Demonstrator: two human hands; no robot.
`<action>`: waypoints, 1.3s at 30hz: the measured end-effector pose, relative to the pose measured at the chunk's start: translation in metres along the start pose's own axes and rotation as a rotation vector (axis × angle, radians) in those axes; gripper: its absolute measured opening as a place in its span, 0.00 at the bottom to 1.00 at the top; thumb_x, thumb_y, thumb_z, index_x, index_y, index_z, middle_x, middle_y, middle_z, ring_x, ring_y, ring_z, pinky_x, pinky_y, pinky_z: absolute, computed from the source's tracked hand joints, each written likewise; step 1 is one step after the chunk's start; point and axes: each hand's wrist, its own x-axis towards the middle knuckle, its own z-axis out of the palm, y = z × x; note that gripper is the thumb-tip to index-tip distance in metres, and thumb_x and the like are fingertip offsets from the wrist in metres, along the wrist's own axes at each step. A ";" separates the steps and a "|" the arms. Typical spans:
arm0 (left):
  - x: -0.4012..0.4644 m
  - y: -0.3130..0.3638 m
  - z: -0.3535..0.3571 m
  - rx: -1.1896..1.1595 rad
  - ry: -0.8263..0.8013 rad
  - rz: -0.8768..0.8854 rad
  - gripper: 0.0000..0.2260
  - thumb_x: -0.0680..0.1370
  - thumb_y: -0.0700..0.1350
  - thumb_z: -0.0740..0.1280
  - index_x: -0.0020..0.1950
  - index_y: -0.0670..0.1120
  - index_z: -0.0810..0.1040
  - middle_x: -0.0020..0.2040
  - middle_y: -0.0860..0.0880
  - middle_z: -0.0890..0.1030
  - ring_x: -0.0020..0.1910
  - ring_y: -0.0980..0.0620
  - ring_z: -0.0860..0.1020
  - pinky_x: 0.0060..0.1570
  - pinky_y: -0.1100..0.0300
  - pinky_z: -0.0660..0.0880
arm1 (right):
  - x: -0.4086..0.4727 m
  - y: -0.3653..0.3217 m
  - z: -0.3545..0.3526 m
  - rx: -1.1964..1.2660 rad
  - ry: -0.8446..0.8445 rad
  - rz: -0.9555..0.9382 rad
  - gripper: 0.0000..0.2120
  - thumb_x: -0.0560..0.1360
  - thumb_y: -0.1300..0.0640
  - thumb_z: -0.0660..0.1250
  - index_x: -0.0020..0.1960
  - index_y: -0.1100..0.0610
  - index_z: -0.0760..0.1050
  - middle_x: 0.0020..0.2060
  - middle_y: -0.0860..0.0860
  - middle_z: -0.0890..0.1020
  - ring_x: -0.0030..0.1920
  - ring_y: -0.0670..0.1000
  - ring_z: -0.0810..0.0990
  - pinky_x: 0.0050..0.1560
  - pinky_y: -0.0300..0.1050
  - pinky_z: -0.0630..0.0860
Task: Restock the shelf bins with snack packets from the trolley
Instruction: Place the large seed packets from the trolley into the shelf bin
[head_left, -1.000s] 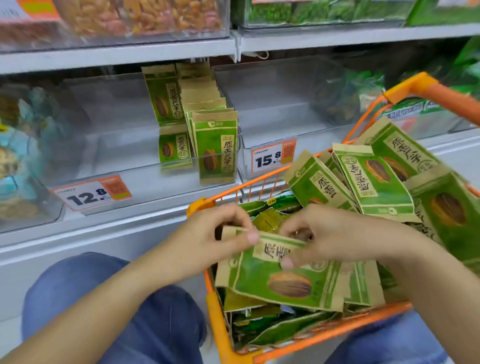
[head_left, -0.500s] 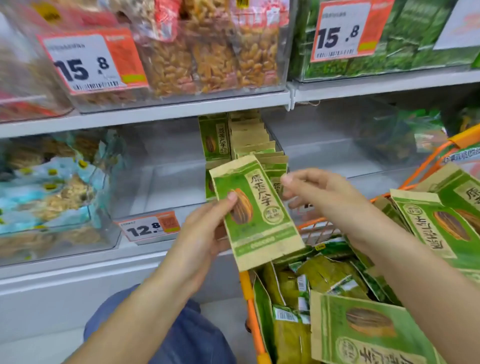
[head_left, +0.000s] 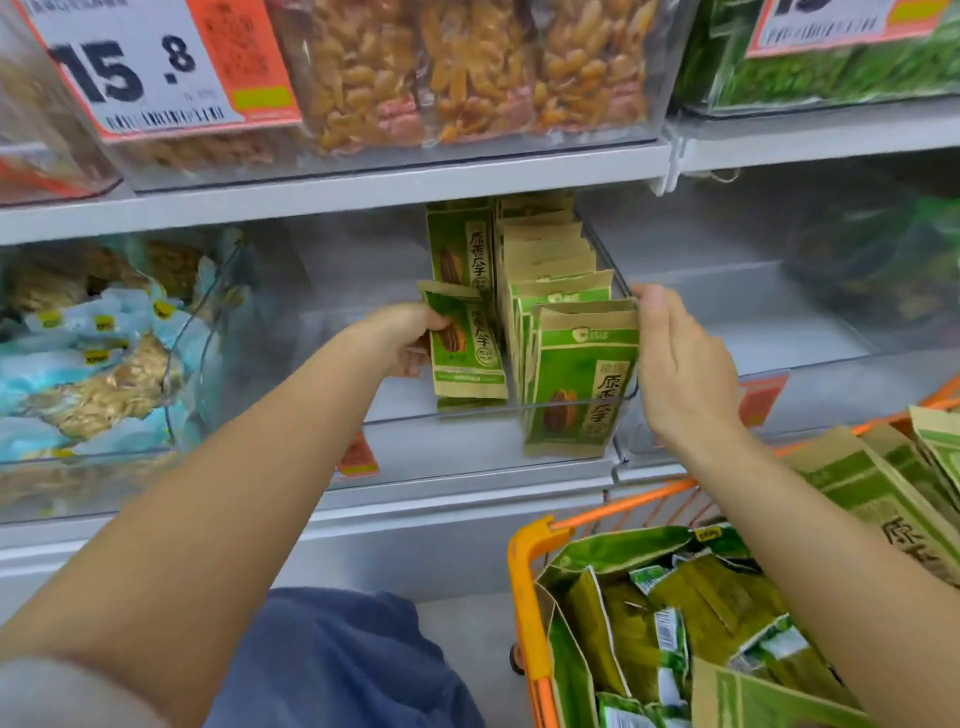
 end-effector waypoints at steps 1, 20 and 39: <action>0.005 0.000 0.005 0.061 -0.005 -0.011 0.04 0.81 0.44 0.61 0.52 0.45 0.73 0.42 0.47 0.76 0.38 0.50 0.74 0.43 0.56 0.72 | 0.000 0.003 0.002 -0.006 -0.001 0.012 0.31 0.76 0.40 0.37 0.59 0.54 0.72 0.49 0.58 0.80 0.50 0.62 0.75 0.42 0.50 0.62; 0.014 0.001 0.008 0.142 -0.128 -0.084 0.09 0.72 0.42 0.74 0.49 0.46 0.78 0.45 0.48 0.82 0.40 0.54 0.80 0.36 0.61 0.77 | 0.000 0.001 0.001 0.016 0.024 0.048 0.29 0.80 0.43 0.39 0.56 0.55 0.75 0.38 0.51 0.73 0.41 0.53 0.67 0.40 0.47 0.59; 0.066 0.014 0.035 0.093 0.413 0.444 0.28 0.78 0.42 0.65 0.75 0.43 0.57 0.64 0.42 0.75 0.62 0.42 0.74 0.55 0.57 0.71 | 0.003 0.004 0.004 0.011 0.031 0.029 0.30 0.78 0.41 0.38 0.53 0.55 0.75 0.37 0.49 0.73 0.39 0.52 0.67 0.39 0.46 0.56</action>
